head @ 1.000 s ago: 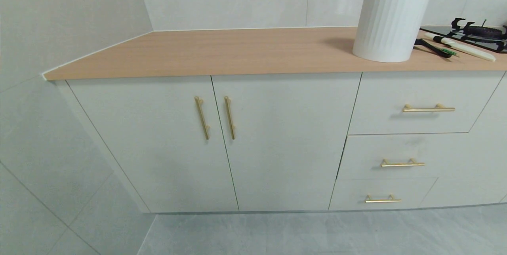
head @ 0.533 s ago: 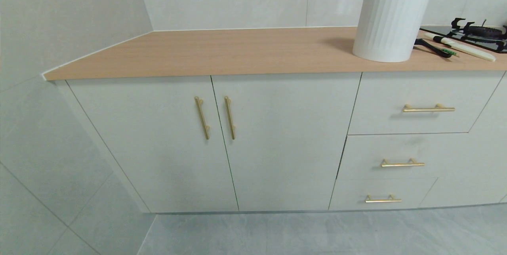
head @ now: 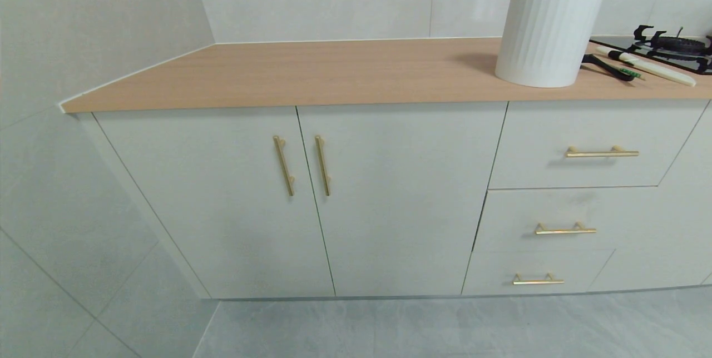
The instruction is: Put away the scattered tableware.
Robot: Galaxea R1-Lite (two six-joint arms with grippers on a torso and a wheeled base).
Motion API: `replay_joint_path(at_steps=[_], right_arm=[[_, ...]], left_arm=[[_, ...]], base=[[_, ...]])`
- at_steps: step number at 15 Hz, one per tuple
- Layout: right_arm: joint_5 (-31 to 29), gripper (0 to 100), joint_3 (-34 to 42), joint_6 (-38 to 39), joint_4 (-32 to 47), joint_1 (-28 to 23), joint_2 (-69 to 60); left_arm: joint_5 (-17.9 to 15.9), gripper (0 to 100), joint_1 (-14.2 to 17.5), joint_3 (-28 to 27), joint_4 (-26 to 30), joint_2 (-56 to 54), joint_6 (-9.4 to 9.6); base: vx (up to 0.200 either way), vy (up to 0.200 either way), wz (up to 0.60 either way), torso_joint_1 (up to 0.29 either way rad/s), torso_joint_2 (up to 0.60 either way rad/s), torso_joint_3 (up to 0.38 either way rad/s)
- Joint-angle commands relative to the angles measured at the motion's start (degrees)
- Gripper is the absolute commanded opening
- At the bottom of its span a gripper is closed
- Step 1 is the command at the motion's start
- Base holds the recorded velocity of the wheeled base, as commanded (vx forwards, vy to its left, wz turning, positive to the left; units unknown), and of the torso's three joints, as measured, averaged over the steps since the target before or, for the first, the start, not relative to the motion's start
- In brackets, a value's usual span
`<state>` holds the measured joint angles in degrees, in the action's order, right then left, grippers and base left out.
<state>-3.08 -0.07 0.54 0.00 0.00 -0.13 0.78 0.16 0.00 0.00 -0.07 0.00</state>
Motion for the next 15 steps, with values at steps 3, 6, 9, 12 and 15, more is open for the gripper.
replay_joint_path(at_steps=[3,6,9,12,15], right_arm=[[0.01,100,-0.01,-0.01,0.09,0.00,0.13],[0.01,100,-0.01,-0.01,0.09,0.00,0.13],[0.01,100,-0.01,-0.01,0.09,0.00,0.13],[0.01,100,-0.01,0.08,0.09,0.00,0.13],[0.01,100,-0.01,-0.01,0.09,0.00,0.13]], left_arm=[[0.01,100,0.02,0.00,0.00,0.07,0.00],[0.01,100,0.02,0.00,0.00,0.07,-0.09],[0.01,100,0.02,0.00,0.00,0.07,-0.09],[0.01,100,0.02,0.00,0.00,0.07,-0.09],[0.10,100,0.02,0.00,0.00,0.07,-0.18]], base=[[0.000,0.000,0.00,0.000,0.00,0.000],[0.000,-0.200,0.00,-0.002,0.00,-0.002],[0.000,-0.200,0.00,-0.001,0.00,0.004],[0.000,-0.200,0.00,0.014,0.00,0.001],[0.000,-0.200,0.00,0.007,0.00,0.002]])
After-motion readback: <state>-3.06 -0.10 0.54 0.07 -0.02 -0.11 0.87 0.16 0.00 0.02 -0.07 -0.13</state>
